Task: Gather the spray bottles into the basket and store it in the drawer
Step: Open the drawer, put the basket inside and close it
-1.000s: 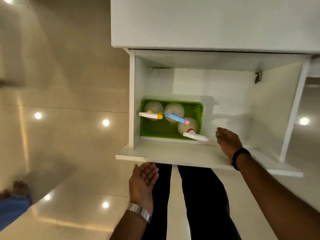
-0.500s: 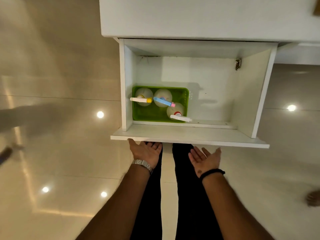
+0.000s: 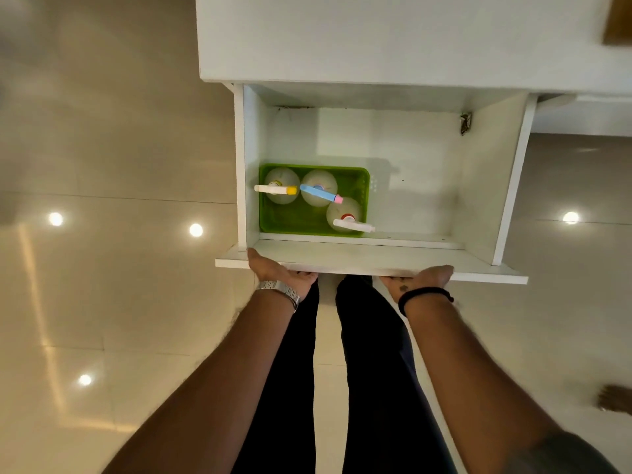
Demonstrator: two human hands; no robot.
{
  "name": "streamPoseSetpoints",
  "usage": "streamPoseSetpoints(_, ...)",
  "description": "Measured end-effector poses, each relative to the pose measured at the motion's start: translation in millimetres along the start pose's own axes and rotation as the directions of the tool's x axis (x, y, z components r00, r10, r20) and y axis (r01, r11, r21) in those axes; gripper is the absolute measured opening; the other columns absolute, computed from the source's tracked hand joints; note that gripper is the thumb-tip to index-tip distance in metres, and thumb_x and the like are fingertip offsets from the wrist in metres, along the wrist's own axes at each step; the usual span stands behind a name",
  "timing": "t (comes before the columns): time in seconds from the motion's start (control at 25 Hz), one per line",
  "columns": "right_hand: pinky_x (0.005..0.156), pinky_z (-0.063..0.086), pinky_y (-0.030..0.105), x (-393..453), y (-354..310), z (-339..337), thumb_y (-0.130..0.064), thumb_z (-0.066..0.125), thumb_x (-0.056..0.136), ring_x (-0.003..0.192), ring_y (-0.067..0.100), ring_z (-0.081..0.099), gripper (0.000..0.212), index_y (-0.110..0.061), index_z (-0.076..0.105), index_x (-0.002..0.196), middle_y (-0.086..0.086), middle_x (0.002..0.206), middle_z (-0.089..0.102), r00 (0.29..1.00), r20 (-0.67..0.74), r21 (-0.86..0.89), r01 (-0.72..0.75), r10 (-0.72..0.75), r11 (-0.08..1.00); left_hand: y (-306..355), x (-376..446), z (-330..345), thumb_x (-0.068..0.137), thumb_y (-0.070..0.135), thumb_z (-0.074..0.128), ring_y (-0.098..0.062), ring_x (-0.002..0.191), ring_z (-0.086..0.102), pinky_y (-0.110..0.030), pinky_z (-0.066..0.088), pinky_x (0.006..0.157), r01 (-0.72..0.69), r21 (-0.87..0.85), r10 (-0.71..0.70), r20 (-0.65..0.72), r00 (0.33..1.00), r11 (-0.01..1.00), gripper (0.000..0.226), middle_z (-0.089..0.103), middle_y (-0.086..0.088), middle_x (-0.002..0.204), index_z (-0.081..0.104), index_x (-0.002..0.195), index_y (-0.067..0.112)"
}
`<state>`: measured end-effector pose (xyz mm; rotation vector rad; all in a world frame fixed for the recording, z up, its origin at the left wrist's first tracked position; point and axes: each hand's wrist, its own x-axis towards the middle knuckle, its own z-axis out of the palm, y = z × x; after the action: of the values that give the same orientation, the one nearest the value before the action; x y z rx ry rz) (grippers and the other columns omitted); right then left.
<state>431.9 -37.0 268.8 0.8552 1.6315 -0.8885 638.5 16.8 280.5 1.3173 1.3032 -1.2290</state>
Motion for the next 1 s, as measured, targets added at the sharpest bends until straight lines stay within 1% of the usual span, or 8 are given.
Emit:
streamPoseSetpoints(0.32,0.097,0.052,0.059,-19.2,-10.2,51.6,-0.065,0.041,0.092,0.097,0.035,0.067,0.053,-0.018,0.063,0.103,0.013,0.110,0.068,0.998,0.064,-0.050,0.016,-0.013,0.999,14.9,-12.9,50.4,0.084,0.077,0.043,-0.044,0.129,0.055,-0.062,0.040,0.113,-0.022,-0.014,0.023,0.111,0.993,1.000,0.078,0.058,-0.018,0.141,0.052,0.140,0.023)
streamPoseSetpoints(0.4,0.104,0.048,0.057,-20.0,-14.6,67.7,-0.068,0.037,0.093,0.107,0.036,0.064,0.061,-0.017,0.061,0.118,0.014,0.120,0.065,0.995,0.095,-0.093,0.029,-0.020,0.995,20.7,-15.1,65.3,0.085,0.076,0.041,-0.044,0.131,0.053,-0.061,0.039,0.114,-0.032,-0.013,0.033,0.147,0.989,0.999,0.080,0.057,-0.019,0.143,0.051,0.143,0.022)
streamPoseSetpoints(0.48,0.110,0.042,0.059,-19.0,-20.2,85.4,-0.067,0.034,0.095,0.128,0.040,0.053,0.073,-0.018,0.043,0.148,0.016,0.145,0.051,0.991,0.132,-0.092,0.041,-0.029,0.995,25.5,-17.5,80.5,0.086,0.075,0.040,-0.043,0.133,0.051,-0.060,0.038,0.116,-0.039,-0.008,0.040,0.189,0.981,0.999,0.082,0.054,-0.020,0.146,0.048,0.146,0.019)
streamPoseSetpoints(0.52,0.111,0.040,0.060,-18.6,-23.2,93.8,-0.067,0.034,0.095,0.134,0.041,0.048,0.076,-0.019,0.034,0.155,0.018,0.152,0.044,0.991,0.129,-0.092,0.046,-0.034,0.995,27.5,-18.8,87.1,0.086,0.075,0.040,-0.043,0.135,0.049,-0.059,0.037,0.116,-0.036,-0.011,0.037,0.198,0.979,0.999,0.084,0.052,-0.021,0.148,0.047,0.147,0.018)
streamPoseSetpoints(0.6,0.111,0.038,0.062,-19.8,-28.6,110.8,-0.067,0.035,0.095,0.138,0.041,0.043,0.079,-0.020,0.027,0.158,0.019,0.157,0.037,0.988,0.146,-0.093,0.059,-0.045,0.994,32.9,-22.5,101.4,0.086,0.075,0.042,-0.043,0.138,0.046,-0.058,0.036,0.117,-0.032,-0.020,0.036,0.227,0.973,0.999,0.089,0.047,-0.022,0.151,0.041,0.151,0.015)
streamPoseSetpoints(0.76,0.110,0.040,0.062,-22.7,-37.5,143.9,-0.066,0.037,0.095,0.131,0.041,0.050,0.074,-0.021,0.037,0.153,0.018,0.151,0.045,0.973,0.223,-0.066,0.077,-0.061,0.995,45.6,-24.1,130.4,0.084,0.075,0.045,-0.043,0.146,0.036,-0.058,0.032,0.120,-0.010,-0.036,0.019,0.263,0.965,0.999,0.101,0.034,-0.024,0.160,0.024,0.158,0.009)
streamPoseSetpoints(0.92,0.117,0.030,0.061,-26.2,-43.0,172.4,-0.068,0.035,0.096,0.147,0.043,0.031,0.085,-0.019,0.015,0.161,0.021,0.164,0.023,0.979,0.194,-0.088,0.084,-0.066,0.993,57.9,-24.1,156.7,0.085,0.075,0.043,-0.044,0.148,0.033,-0.058,0.029,0.122,-0.023,-0.019,0.028,0.293,0.956,1.000,0.105,0.030,-0.027,0.161,0.019,0.159,0.006)
streamPoseSetpoints(1.0,0.118,0.027,0.061,-27.7,-47.3,187.9,-0.068,0.034,0.096,0.149,0.042,0.026,0.086,-0.017,0.012,0.162,0.021,0.165,0.018,0.970,0.233,-0.085,0.097,-0.075,0.992,64.2,-26.0,172.2,0.085,0.075,0.042,-0.044,0.148,0.034,-0.058,0.029,0.122,-0.042,-0.019,0.046,0.312,0.949,0.999,0.104,0.031,-0.027,0.160,0.020,0.159,0.006)
